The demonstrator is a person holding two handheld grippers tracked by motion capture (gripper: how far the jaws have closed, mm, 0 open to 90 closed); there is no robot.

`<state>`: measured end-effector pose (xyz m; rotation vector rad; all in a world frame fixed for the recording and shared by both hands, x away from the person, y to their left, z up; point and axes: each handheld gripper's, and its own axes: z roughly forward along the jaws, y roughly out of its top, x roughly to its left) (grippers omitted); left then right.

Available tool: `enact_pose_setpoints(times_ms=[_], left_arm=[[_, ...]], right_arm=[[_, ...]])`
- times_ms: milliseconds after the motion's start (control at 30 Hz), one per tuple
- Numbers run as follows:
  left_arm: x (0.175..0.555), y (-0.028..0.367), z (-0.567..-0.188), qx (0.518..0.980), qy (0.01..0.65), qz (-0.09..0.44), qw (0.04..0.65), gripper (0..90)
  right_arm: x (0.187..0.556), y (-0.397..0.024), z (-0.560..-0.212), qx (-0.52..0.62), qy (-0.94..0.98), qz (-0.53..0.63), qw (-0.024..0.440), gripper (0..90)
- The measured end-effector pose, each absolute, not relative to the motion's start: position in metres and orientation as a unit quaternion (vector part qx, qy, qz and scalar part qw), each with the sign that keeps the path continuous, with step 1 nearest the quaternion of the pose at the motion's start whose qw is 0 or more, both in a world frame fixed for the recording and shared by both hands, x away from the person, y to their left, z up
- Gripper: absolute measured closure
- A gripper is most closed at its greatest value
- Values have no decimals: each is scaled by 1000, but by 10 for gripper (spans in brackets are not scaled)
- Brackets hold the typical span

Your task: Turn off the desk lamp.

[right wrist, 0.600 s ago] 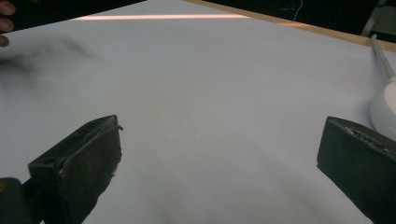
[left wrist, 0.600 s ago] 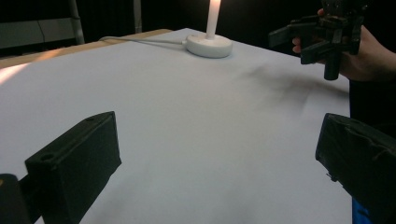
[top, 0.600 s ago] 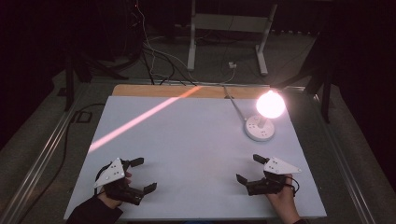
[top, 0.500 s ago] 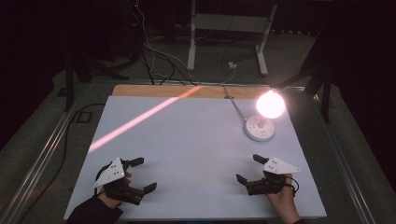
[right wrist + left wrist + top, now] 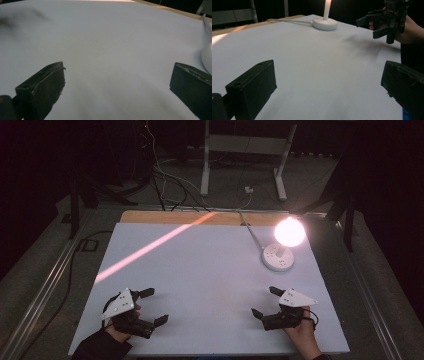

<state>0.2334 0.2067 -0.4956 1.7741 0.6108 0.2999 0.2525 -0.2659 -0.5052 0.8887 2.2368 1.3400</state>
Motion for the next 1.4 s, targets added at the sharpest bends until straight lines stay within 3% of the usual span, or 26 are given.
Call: enact_pose_setpoints(times_ms=[1400], left_arm=[[231,209,-495,757,249,123,591,5]], right_arm=[[263,-267,-460,330,767,503,225,0]])
